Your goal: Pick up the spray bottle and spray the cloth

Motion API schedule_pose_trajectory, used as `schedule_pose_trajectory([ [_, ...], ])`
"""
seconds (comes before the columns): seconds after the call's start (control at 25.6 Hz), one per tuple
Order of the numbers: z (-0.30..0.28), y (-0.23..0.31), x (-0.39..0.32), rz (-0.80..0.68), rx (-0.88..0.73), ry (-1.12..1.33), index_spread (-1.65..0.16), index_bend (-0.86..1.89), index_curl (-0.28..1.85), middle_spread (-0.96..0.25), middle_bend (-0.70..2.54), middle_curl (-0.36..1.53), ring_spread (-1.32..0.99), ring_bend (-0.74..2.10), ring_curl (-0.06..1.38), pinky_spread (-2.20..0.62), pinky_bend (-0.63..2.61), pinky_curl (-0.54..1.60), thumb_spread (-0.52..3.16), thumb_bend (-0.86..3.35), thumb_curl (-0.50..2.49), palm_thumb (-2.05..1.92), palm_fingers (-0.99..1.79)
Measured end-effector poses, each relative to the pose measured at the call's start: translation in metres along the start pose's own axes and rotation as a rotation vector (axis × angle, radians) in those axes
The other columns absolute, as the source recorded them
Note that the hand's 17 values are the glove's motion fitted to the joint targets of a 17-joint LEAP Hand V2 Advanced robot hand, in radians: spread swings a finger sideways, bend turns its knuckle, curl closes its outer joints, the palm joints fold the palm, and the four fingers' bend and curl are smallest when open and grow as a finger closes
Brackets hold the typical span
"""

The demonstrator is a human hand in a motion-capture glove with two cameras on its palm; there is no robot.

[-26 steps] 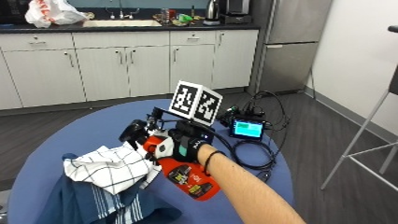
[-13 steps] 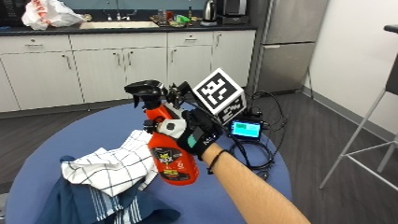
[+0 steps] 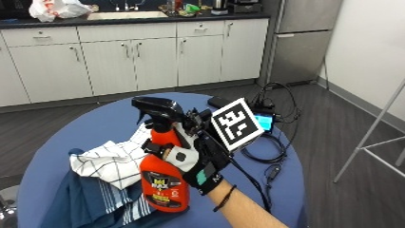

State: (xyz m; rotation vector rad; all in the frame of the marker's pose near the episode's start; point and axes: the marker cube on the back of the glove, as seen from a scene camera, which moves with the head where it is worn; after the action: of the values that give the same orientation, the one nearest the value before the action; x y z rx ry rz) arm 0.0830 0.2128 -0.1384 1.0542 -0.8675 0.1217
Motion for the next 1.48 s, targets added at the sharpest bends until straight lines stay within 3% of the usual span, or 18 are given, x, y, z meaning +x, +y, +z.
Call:
schedule_pose_trajectory([
  [0.51,0.058,0.046,0.012,-0.024,-0.070,-0.038,-0.29,0.07,0.17,-0.11,0.48,0.46,-0.12,0.56,0.40,0.01,0.51,0.34,0.85,-0.02,0.61,0.98,1.10],
  [1.17,0.102,0.050,0.019,-0.023,-0.202,-0.123,-0.30,0.10,0.18,-0.11,0.41,0.44,-0.11,0.54,0.40,0.00,0.49,0.34,0.91,-0.04,0.59,0.92,1.00],
  [1.33,0.083,0.052,0.032,0.023,-0.239,-0.042,-0.31,0.11,0.19,-0.10,0.38,0.43,-0.10,0.49,0.39,0.01,0.48,0.34,0.96,-0.04,0.56,0.88,0.95],
  [1.48,0.055,0.056,0.061,0.102,-0.322,0.229,-0.31,0.13,0.21,-0.09,0.35,0.42,-0.09,0.45,0.38,0.03,0.45,0.33,1.00,-0.04,0.53,0.83,0.92],
])
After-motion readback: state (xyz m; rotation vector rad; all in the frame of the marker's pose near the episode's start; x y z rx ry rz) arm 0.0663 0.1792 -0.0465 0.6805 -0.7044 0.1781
